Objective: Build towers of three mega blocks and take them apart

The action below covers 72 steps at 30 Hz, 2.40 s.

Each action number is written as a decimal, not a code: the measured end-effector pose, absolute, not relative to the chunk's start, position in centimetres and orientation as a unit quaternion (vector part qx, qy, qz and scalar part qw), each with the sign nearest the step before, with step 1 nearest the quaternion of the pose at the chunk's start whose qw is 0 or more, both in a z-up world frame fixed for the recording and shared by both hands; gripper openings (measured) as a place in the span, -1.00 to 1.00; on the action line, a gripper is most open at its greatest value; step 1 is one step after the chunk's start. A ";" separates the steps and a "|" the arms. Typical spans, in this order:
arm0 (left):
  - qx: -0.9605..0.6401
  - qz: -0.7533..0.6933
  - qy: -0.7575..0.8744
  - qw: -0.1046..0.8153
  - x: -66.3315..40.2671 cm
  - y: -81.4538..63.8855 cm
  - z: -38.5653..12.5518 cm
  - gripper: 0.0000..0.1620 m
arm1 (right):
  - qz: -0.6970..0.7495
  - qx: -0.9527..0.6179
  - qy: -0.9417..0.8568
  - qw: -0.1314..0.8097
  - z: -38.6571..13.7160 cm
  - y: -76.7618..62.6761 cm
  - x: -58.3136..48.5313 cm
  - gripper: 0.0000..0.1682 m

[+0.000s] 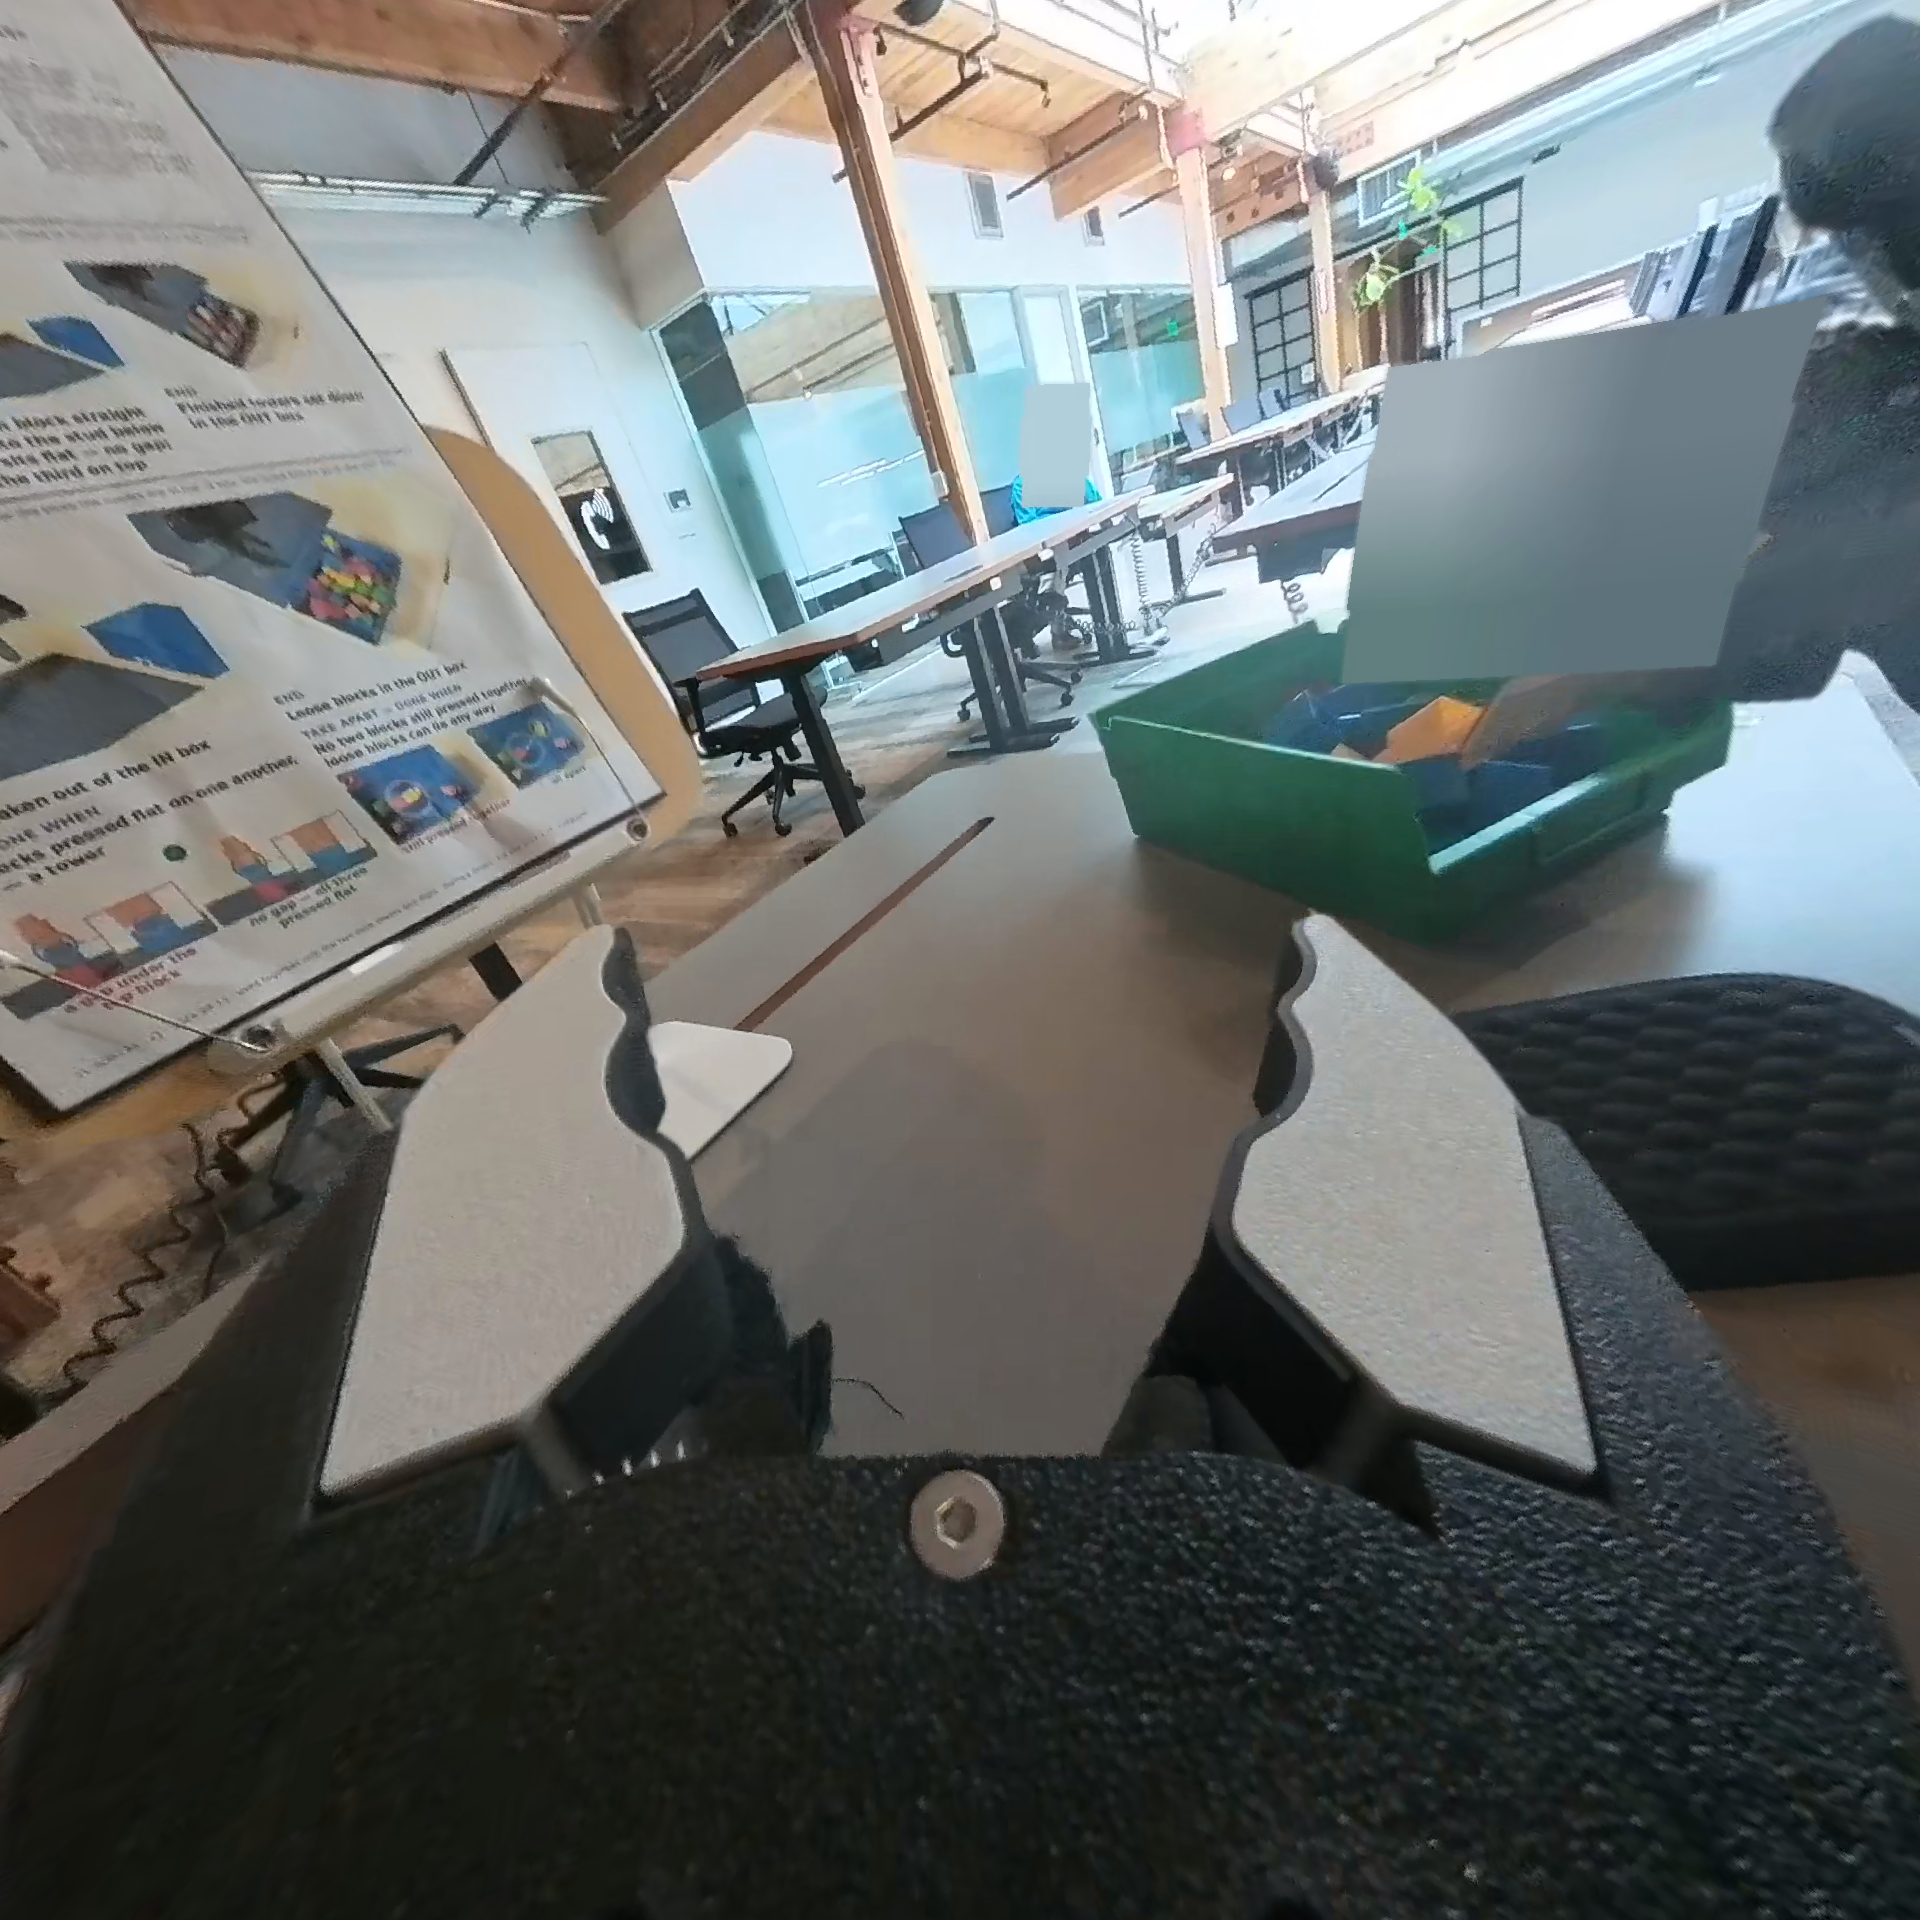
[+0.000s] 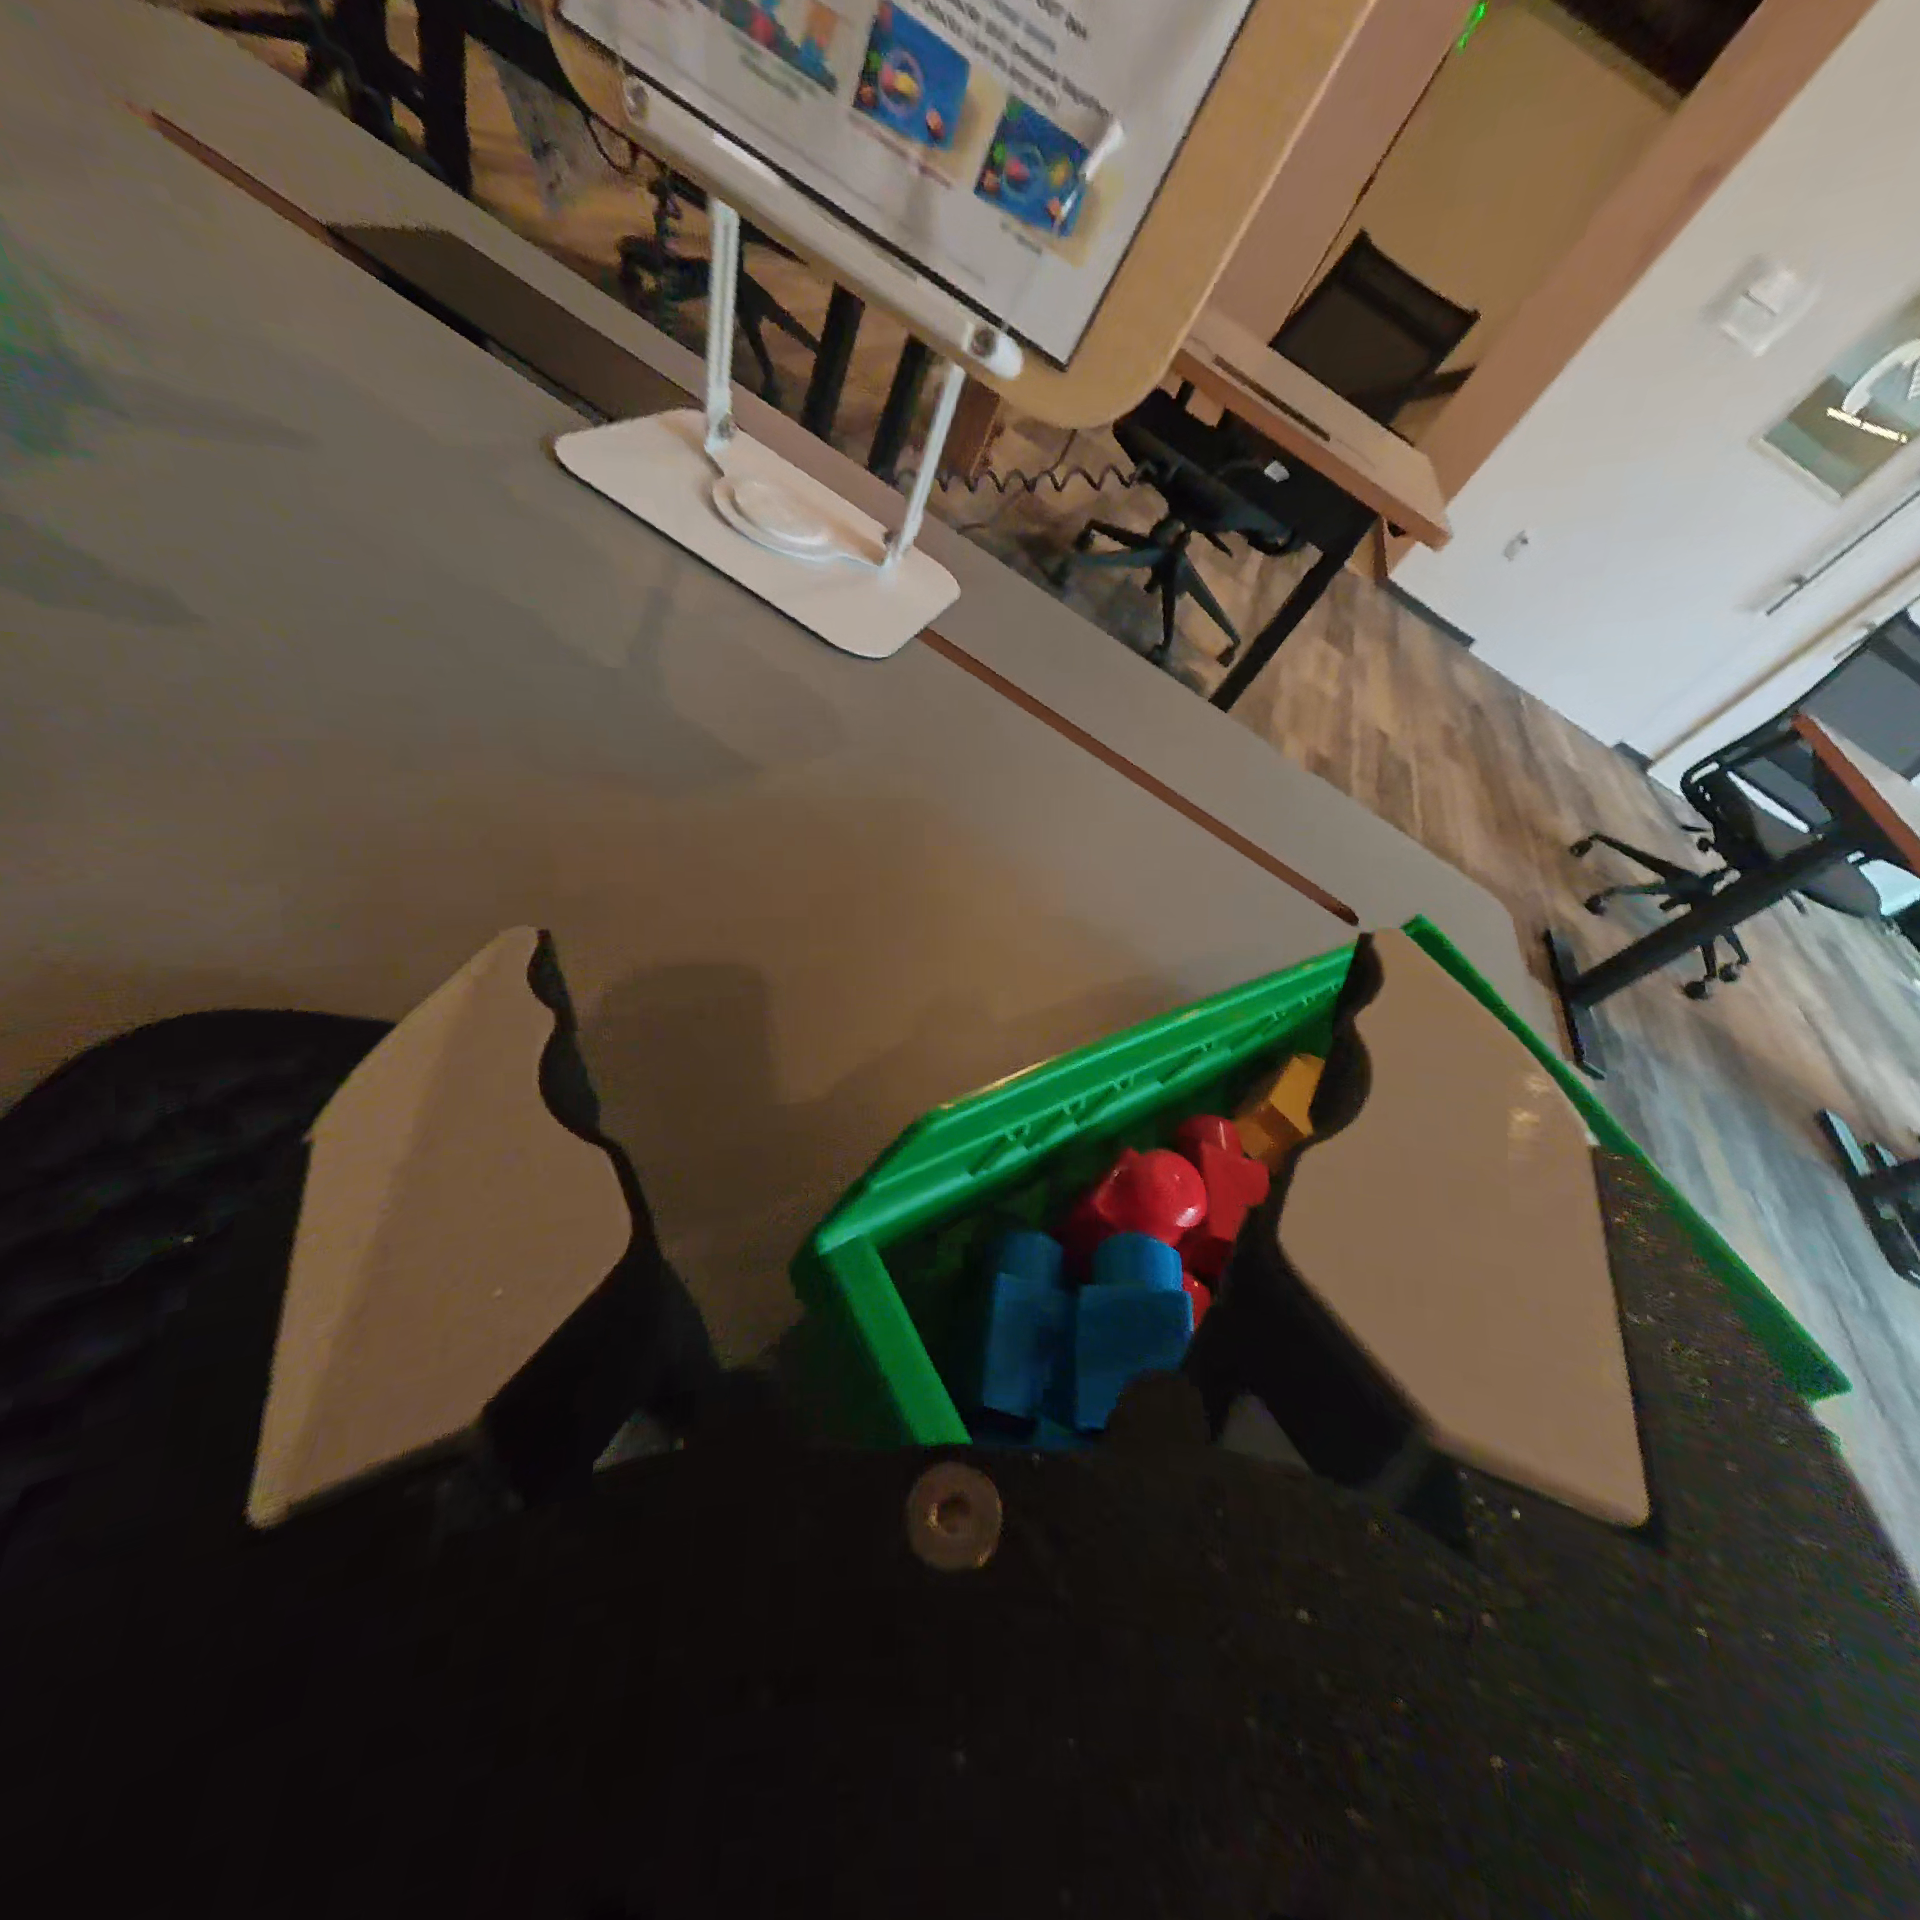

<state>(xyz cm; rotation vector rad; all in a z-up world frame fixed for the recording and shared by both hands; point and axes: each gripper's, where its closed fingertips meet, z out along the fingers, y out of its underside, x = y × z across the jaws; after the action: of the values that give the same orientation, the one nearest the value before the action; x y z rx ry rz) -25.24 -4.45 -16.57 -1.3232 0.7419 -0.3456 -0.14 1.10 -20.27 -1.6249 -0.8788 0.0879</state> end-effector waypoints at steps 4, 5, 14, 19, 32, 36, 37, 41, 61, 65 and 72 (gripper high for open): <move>-0.595 -0.135 0.318 0.726 -26.0 -5.8 -14.9 0.50 | 0.045 -0.694 -0.368 0.618 -19.7 -0.1 -0.2 0.73; -0.597 -0.128 0.306 0.731 -26.5 -6.2 -14.6 0.52 | 0.049 -0.692 -0.361 0.623 -19.5 -0.4 -0.1 0.75; -0.614 -0.073 0.188 0.763 -30.6 -9.9 -12.7 0.77 | 0.044 -0.699 -0.322 0.637 -19.7 -2.5 2.8 0.75; -0.609 -0.092 0.153 0.773 -29.5 -11.9 -12.7 0.74 | -0.001 -0.712 -0.301 0.634 -20.5 -3.8 6.1 0.74; -0.642 -0.168 0.246 0.706 -9.1 -7.1 -19.0 0.28 | -0.057 -0.749 -0.137 0.645 -23.7 -6.1 17.0 0.54; -0.670 -0.148 0.276 0.673 -3.3 -2.7 -21.8 0.13 | -0.040 -0.759 -0.081 0.644 -25.2 -5.3 19.0 0.38; -0.681 -0.144 0.281 0.661 -2.2 -1.6 -22.7 0.10 | -0.041 -0.763 -0.072 0.641 -25.5 -4.9 19.4 0.34; -0.724 -0.136 0.285 0.613 0.7 2.0 -26.0 0.00 | -0.046 -0.787 -0.049 0.613 -27.1 -3.4 20.9 0.20; -0.751 -0.065 0.328 0.570 0.8 4.8 -28.2 -0.92 | -0.085 -0.831 -0.147 0.530 -29.4 -0.6 19.2 -0.82; -0.760 -0.043 0.315 0.567 -2.1 4.9 -28.1 -0.92 | -0.068 -0.828 -0.172 0.529 -29.4 0.6 16.5 -0.82; -0.772 -0.025 0.284 0.568 -7.0 4.8 -28.0 -0.92 | -0.043 -0.822 -0.211 0.527 -29.3 2.2 11.9 -0.82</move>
<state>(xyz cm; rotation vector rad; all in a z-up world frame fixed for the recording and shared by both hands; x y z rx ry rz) -7.01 4.82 -27.98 -1.8128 0.6674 -0.0585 11.89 2.22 -29.33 -1.9645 -0.5040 -0.1029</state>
